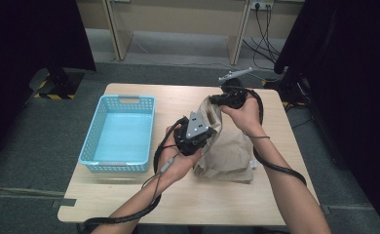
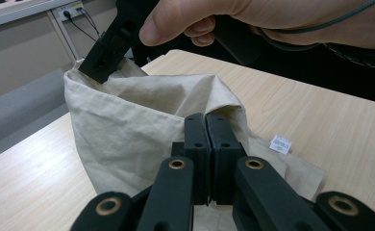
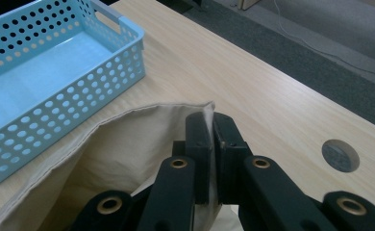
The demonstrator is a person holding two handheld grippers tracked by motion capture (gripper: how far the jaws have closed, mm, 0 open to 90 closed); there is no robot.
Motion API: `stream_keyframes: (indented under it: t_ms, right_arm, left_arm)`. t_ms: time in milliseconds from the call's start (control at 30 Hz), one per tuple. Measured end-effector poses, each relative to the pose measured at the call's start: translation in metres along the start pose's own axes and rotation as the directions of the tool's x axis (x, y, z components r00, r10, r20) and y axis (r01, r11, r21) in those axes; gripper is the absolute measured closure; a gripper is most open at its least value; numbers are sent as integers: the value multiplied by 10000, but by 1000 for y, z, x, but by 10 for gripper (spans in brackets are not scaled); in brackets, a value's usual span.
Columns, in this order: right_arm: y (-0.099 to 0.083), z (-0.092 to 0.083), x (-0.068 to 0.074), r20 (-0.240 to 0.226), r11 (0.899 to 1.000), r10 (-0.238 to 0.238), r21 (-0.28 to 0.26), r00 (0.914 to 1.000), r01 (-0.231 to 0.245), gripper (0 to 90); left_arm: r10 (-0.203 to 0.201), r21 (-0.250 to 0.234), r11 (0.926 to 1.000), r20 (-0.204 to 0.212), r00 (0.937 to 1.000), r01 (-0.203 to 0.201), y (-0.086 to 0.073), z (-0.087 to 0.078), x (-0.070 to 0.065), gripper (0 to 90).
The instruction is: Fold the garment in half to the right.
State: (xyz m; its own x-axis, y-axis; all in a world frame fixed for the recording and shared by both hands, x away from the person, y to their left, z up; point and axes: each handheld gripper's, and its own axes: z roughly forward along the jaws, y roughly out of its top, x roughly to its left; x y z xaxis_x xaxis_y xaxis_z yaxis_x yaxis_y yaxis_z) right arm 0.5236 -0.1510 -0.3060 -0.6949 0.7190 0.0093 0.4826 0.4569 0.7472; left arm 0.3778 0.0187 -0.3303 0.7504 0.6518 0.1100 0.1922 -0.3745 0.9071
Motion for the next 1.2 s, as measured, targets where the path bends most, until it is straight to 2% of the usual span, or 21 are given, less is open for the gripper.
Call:
stream_keyframes:
  t_ms: [367,633,733,933,1200]
  right_arm:
    - [-12,-9,-15,264,9998,210,66,9994,-212,869]
    - [-24,-14,-25,398,9993,366,87,9985,-369,869]
    - [-30,-16,-30,444,9988,464,114,9979,-470,868]
    - [-42,-17,-38,493,9972,729,142,9961,-737,869]
    - [-61,-23,-50,664,9945,1007,207,9927,-1022,868]
  left_arm:
    - [216,6,9998,256,9994,-216,4,18,-8,884]
    - [300,-10,9995,643,9975,-300,3,34,-19,884]
    - [388,-9,9992,837,9957,-389,1,40,-21,883]
    - [232,-49,9997,1231,9921,-228,-5,53,-25,883]
    - [241,-110,9997,1740,9845,-225,-10,70,-38,882]
